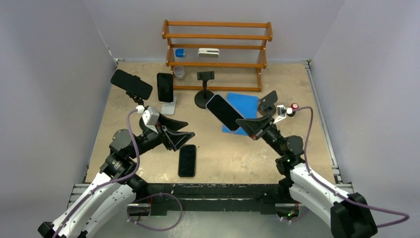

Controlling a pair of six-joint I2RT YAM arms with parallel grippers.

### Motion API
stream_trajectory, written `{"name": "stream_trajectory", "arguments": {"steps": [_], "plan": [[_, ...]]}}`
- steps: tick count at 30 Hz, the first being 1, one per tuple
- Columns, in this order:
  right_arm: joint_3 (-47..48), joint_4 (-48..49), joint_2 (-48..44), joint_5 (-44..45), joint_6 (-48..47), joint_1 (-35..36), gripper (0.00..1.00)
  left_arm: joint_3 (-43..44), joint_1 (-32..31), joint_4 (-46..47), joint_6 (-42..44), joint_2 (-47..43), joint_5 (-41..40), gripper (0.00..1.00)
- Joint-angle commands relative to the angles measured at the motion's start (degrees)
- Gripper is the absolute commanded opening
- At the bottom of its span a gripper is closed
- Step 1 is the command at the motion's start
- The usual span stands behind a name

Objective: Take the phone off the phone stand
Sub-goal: Place the phone at the center of the board.

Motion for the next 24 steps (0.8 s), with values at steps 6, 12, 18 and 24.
{"name": "stream_trajectory", "arguments": {"steps": [6, 12, 18, 24], "plan": [[-3.1, 31.0, 2.0, -0.3, 7.2, 7.8, 0.00, -6.2, 0.3, 19.9, -13.7, 3.3, 10.5, 0.57], [-4.2, 38.0, 5.3, 2.7, 8.3, 11.9, 0.00, -9.8, 0.3, 32.1, -19.1, 5.6, 12.4, 0.57], [-3.8, 44.0, 10.7, 4.9, 8.1, 15.3, 0.00, -12.2, 0.3, 45.5, -23.0, 8.5, 14.7, 0.57], [-2.6, 46.8, 14.0, 6.0, 7.6, 17.7, 0.00, -10.4, 0.3, 44.2, -23.3, 11.6, 15.0, 0.57]]}}
